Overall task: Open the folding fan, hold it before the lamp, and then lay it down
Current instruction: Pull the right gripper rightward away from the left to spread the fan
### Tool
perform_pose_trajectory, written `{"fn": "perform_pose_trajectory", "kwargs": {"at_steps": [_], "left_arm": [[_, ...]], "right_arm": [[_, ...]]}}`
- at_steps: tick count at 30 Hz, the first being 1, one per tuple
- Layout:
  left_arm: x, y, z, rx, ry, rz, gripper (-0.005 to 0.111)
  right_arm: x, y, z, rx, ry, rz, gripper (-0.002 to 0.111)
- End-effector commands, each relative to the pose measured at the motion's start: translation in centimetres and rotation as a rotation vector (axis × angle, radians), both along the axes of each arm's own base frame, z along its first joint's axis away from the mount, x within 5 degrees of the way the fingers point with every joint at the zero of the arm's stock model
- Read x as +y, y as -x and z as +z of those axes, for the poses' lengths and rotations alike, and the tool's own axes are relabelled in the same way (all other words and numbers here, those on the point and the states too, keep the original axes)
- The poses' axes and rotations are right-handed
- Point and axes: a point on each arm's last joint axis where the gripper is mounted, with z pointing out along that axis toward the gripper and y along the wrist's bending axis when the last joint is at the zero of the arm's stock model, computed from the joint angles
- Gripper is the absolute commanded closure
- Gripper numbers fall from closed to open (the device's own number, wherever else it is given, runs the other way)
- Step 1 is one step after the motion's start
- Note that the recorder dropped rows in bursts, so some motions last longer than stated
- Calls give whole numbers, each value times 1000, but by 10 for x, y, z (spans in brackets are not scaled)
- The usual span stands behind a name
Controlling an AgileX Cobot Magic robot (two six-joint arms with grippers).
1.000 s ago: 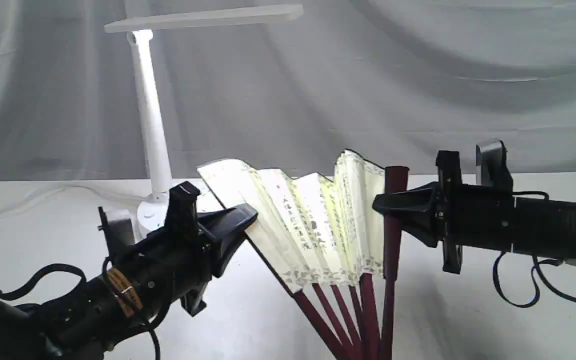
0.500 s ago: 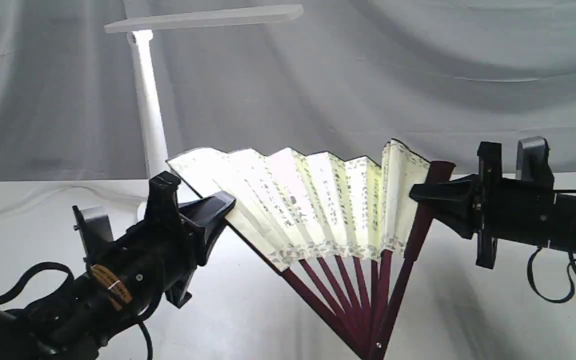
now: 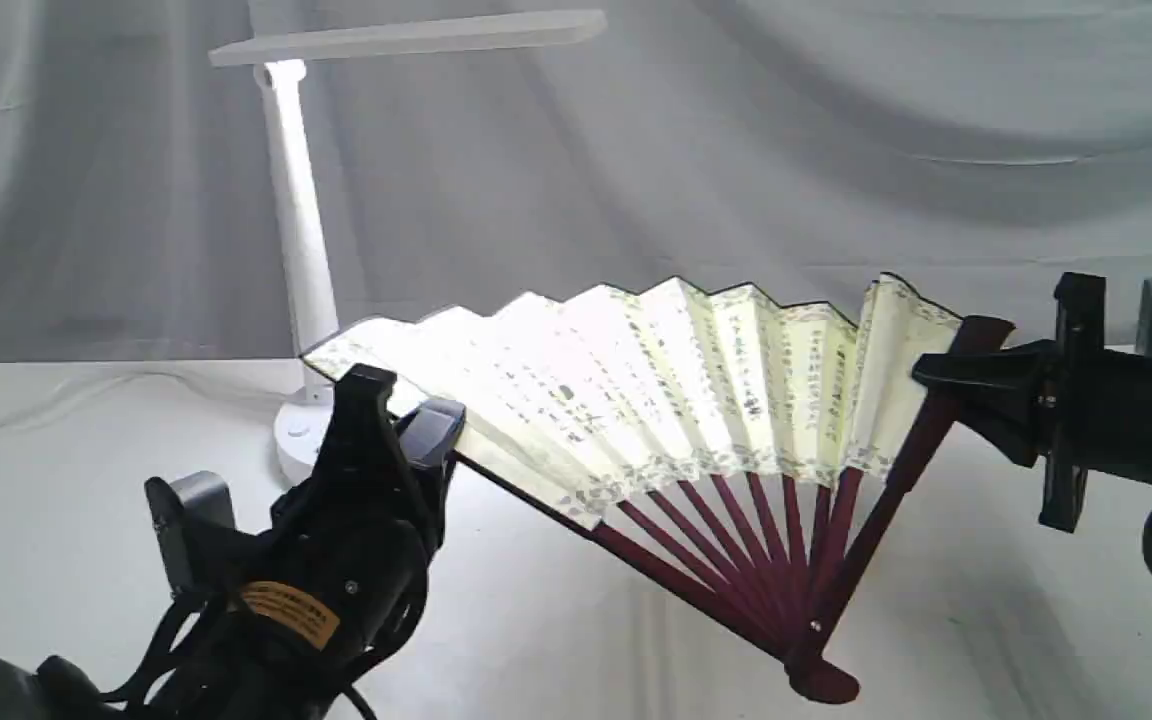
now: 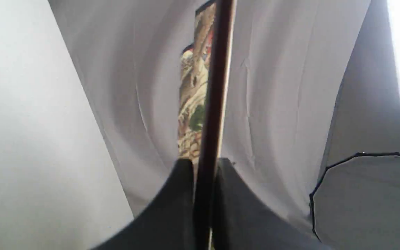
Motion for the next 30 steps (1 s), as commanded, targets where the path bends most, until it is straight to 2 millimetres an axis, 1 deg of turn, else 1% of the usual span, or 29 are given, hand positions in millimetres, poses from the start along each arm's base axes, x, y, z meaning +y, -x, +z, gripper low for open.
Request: {"fn": "perform_pose_trajectory", "kwargs": {"at_steps": [1, 7, 12, 22, 25, 30], "left_arm": [[10, -3, 11, -45, 80, 111, 107], [19, -4, 9, -17, 111, 210, 107], [24, -5, 8, -3, 126, 265, 107], [25, -5, 7, 2, 127, 282, 107], [25, -5, 7, 3, 137, 283, 107], [26, -5, 7, 4, 139, 284, 107]], "right_arm": [[-13, 7, -3, -8, 64, 9, 108], [-33, 16, -5, 8, 81, -19, 108], [-44, 19, -5, 15, 75, -52, 108], [-44, 21, -6, 26, 82, -36, 108], [-43, 21, -7, 60, 56, -35, 108], [-42, 23, -9, 77, 69, -10, 108]]}}
